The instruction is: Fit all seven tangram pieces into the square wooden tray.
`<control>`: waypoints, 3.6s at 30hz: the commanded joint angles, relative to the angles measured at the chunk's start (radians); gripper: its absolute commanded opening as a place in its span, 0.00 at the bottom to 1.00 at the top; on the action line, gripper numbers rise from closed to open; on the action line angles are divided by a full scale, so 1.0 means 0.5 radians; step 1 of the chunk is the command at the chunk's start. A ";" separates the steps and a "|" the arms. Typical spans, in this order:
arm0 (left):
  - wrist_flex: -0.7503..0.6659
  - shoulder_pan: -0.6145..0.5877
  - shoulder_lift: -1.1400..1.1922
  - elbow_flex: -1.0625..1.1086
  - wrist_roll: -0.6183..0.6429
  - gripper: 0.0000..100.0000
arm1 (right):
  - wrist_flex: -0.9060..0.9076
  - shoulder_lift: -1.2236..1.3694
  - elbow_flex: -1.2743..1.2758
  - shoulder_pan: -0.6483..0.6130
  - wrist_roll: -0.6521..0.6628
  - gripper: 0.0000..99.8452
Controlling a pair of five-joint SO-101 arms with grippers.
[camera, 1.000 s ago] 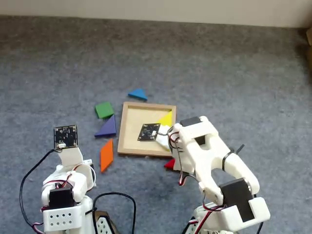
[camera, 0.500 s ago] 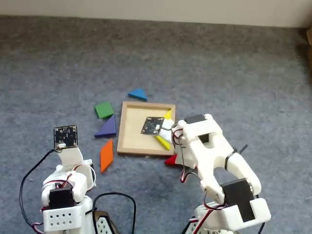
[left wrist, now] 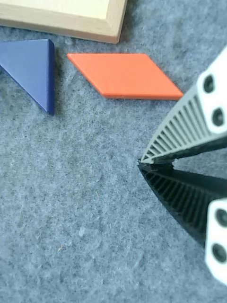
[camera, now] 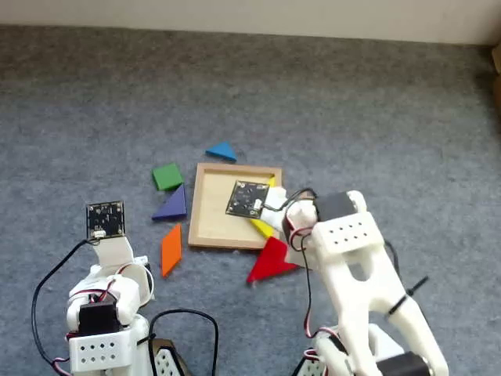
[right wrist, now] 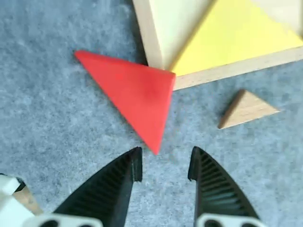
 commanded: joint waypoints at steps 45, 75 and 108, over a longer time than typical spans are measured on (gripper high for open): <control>0.006 0.023 -0.002 0.044 -0.003 0.01 | -1.275 -0.106 0.769 -0.456 -1.028 0.10; 0.006 0.023 -0.002 0.044 -0.003 0.01 | -0.980 0.308 0.087 -0.345 -1.439 0.10; 0.006 0.023 -0.002 0.044 -0.003 0.01 | -0.980 0.799 -0.143 -0.618 -1.663 0.10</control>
